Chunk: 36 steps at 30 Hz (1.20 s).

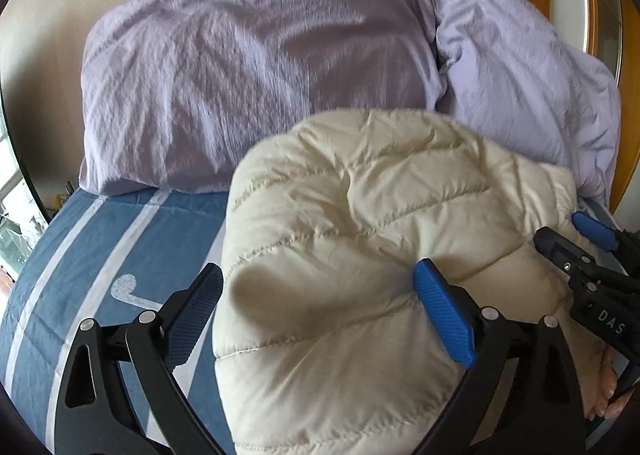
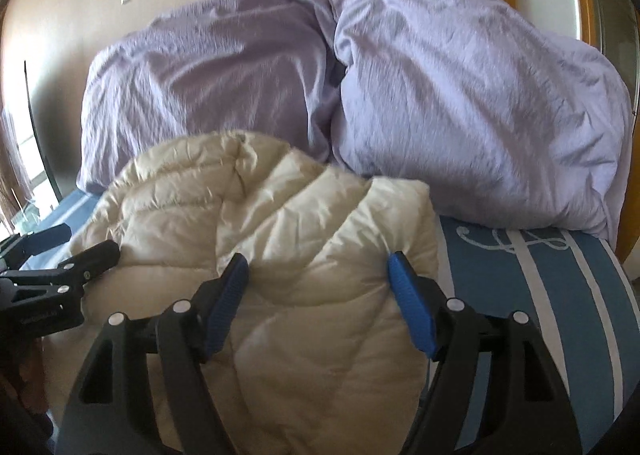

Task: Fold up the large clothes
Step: 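Press both grippers down on the folded jacket to flatten it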

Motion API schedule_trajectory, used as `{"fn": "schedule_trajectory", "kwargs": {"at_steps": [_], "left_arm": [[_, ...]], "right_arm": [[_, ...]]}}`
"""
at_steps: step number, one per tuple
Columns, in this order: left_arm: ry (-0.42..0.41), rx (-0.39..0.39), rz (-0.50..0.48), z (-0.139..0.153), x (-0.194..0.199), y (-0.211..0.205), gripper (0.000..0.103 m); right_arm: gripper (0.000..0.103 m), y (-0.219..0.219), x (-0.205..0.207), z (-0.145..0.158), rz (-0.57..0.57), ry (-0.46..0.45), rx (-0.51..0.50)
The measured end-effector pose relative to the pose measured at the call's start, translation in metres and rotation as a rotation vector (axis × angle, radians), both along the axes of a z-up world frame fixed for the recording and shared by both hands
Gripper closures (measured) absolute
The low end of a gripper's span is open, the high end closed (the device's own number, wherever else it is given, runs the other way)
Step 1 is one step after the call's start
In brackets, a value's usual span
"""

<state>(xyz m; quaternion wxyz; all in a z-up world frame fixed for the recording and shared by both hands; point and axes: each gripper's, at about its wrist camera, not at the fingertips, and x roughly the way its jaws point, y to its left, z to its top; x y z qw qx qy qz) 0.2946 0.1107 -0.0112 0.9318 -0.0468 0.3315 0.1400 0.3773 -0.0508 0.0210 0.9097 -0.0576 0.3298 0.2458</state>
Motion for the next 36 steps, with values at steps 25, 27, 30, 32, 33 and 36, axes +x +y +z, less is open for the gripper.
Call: {"fn": "schedule_trajectory", "kwargs": {"at_steps": [25, 27, 30, 32, 33, 36], "left_arm": [[0.031, -0.057, -0.011, -0.031, 0.014, 0.011, 0.001], [0.027, -0.061, -0.012, -0.032, 0.013, 0.012, 0.001], [0.031, -0.065, -0.013, -0.033, 0.015, 0.013, 0.001], [0.033, -0.071, -0.014, -0.034, 0.015, 0.014, 0.001], [0.034, -0.074, -0.015, -0.034, 0.015, 0.014, 0.001], [0.034, -0.085, -0.014, -0.034, 0.015, 0.015, 0.001]], "right_arm": [[0.024, -0.002, 0.014, -0.032, -0.002, 0.12, 0.02], [0.024, -0.001, 0.014, -0.033, -0.002, 0.116, 0.018], [0.024, 0.0, 0.014, -0.033, -0.004, 0.114, 0.011], [0.024, 0.001, 0.014, -0.033, -0.005, 0.114, 0.008], [0.024, 0.001, 0.014, -0.033, -0.005, 0.113, 0.006], [0.023, 0.002, 0.013, -0.033, -0.005, 0.111, 0.001]]}}
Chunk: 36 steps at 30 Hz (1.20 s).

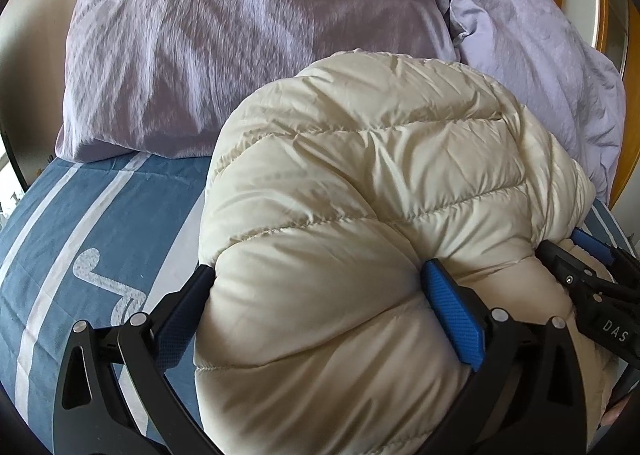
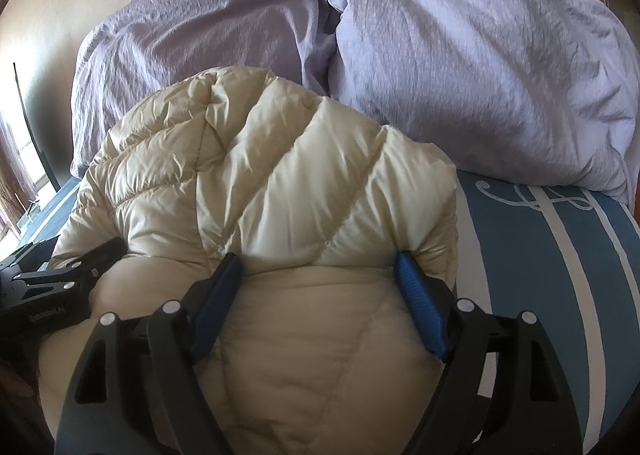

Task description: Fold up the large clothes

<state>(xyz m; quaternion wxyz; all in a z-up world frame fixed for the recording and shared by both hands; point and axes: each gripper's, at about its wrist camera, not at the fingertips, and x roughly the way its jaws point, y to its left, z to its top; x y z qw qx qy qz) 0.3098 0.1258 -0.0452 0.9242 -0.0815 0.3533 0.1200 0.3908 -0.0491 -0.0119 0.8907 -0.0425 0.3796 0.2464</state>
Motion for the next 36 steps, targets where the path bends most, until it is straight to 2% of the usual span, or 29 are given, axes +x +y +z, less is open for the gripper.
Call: {"fn": "schedule_trajectory", "kwargs": {"at_steps": [7, 12, 23, 26, 29, 31, 34, 36], "left_arm": [[-0.004, -0.026, -0.004, -0.001, 0.001, 0.003, 0.001], [-0.007, -0.044, -0.006, -0.002, 0.001, 0.004, 0.001], [-0.003, -0.069, -0.007, -0.005, 0.001, 0.006, 0.001], [-0.008, -0.098, -0.01, -0.006, 0.001, 0.009, 0.001], [-0.024, -0.162, -0.012, -0.009, -0.001, 0.017, 0.001], [-0.021, -0.19, 0.003, -0.008, -0.006, 0.021, 0.001], [-0.004, -0.225, 0.039, 0.0, -0.028, 0.028, 0.001], [-0.011, -0.212, 0.048, 0.009, -0.052, 0.029, 0.001]], "right_arm": [[0.016, 0.001, 0.0, 0.001, 0.0, -0.004, -0.004], [0.002, -0.003, 0.003, 0.0, -0.028, 0.005, -0.001], [0.002, -0.003, 0.004, -0.002, -0.021, 0.01, 0.0], [0.002, -0.005, 0.005, -0.002, -0.02, 0.016, 0.011], [0.002, -0.01, 0.005, -0.001, -0.027, 0.016, 0.041], [0.002, -0.016, 0.004, 0.002, -0.071, 0.004, 0.025], [0.002, -0.034, -0.004, 0.013, -0.149, 0.041, -0.003], [0.002, -0.047, -0.017, 0.026, -0.185, 0.033, -0.013]]}}
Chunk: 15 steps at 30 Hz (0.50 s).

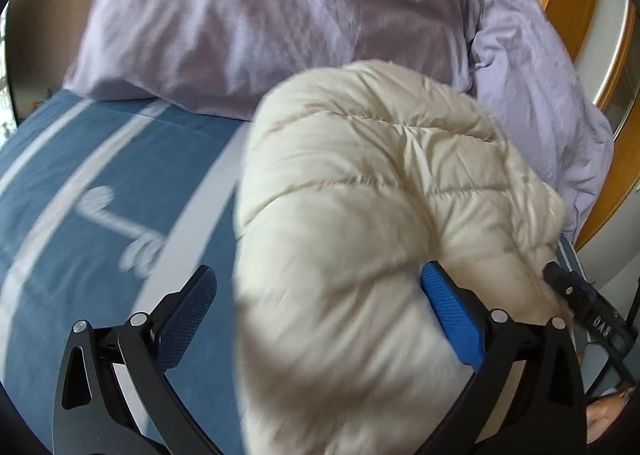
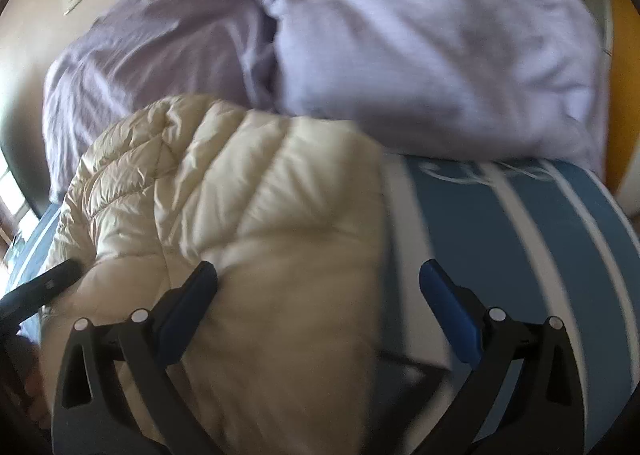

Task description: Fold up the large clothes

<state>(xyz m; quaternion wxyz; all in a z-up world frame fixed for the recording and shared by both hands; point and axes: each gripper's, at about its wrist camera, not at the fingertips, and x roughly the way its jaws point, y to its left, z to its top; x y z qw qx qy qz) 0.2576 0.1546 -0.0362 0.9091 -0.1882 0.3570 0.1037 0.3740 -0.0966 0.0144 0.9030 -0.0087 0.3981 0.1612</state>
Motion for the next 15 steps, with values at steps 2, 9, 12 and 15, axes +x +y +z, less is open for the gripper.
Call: {"fn": "schedule_trajectory", "kwargs": {"at_steps": [2, 9, 12, 15], "left_arm": [[-0.011, 0.027, -0.001, 0.009, -0.021, -0.005, 0.001], [-0.03, 0.085, -0.011, 0.037, -0.106, -0.036, 0.001], [-0.03, 0.066, -0.008, 0.041, -0.127, -0.043, 0.001], [-0.04, 0.06, -0.01, 0.043, -0.147, -0.052, 0.001]], "right_arm": [[0.002, -0.013, -0.02, 0.015, 0.003, -0.015, 0.012], [0.002, -0.032, -0.098, 0.051, 0.077, -0.043, 0.07], [0.002, -0.033, -0.128, 0.058, 0.101, -0.025, 0.069], [0.002, -0.034, -0.151, 0.062, 0.126, -0.019, 0.071]]}}
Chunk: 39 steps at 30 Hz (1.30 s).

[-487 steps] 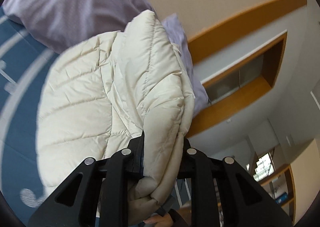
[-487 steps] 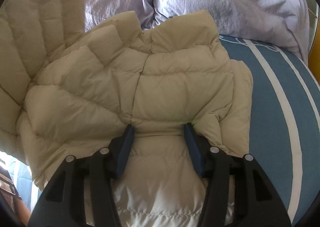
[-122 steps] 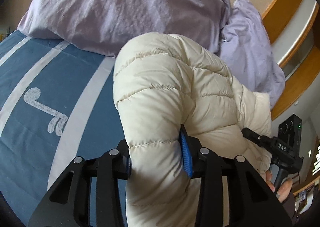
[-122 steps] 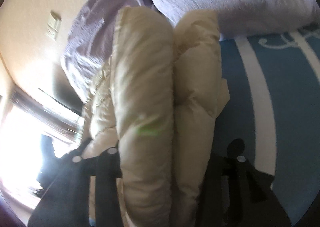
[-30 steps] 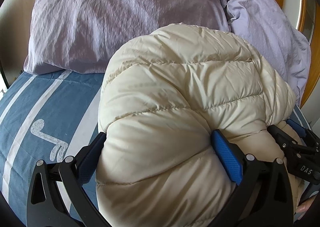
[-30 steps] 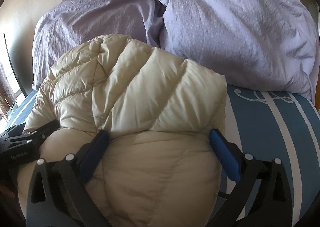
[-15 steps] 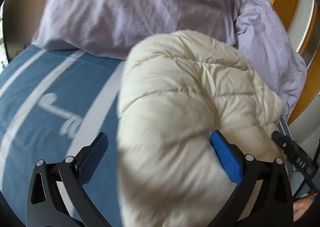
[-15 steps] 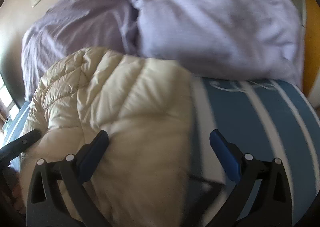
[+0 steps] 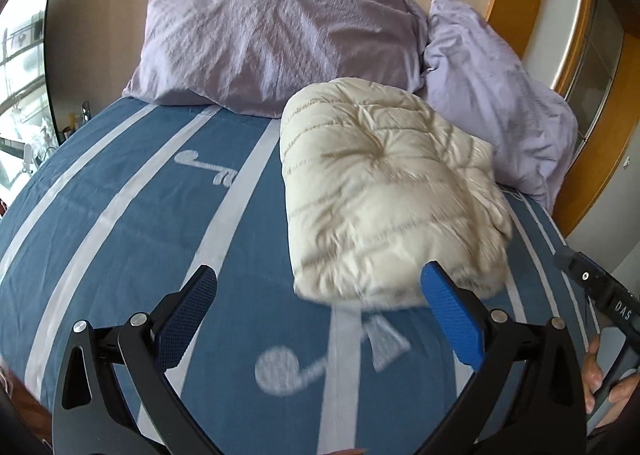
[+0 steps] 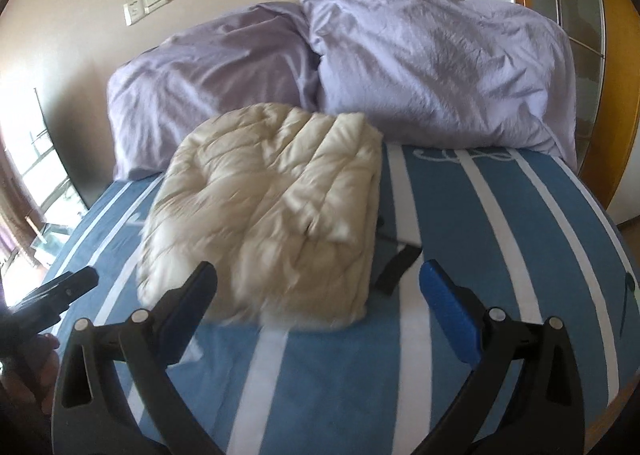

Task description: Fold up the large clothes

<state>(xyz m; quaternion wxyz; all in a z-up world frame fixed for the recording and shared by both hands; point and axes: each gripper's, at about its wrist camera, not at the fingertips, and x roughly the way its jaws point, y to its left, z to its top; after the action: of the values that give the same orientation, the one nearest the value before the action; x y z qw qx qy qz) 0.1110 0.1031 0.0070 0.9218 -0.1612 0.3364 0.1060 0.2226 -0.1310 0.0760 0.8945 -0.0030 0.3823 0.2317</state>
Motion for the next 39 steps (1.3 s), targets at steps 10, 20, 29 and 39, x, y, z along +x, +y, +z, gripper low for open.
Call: {"fn": "schedule_trajectory", "kwargs": {"at_steps": [10, 20, 29, 39], "left_arm": [[0.006, 0.005, -0.053, 0.004, -0.041, -0.03, 0.001], [0.021, 0.004, -0.106, 0.009, -0.064, -0.052, 0.001], [0.03, -0.002, -0.12, 0.017, -0.072, -0.063, 0.001], [0.02, -0.006, -0.122, 0.02, -0.075, -0.066, 0.001]], "right_arm": [[0.002, -0.014, -0.049, 0.0, 0.026, 0.049, -0.01], [0.002, -0.019, -0.074, 0.008, 0.062, 0.052, -0.005], [0.002, -0.024, -0.085, 0.017, 0.08, 0.04, 0.017], [0.002, -0.025, -0.09, 0.02, 0.085, 0.04, 0.026]]}}
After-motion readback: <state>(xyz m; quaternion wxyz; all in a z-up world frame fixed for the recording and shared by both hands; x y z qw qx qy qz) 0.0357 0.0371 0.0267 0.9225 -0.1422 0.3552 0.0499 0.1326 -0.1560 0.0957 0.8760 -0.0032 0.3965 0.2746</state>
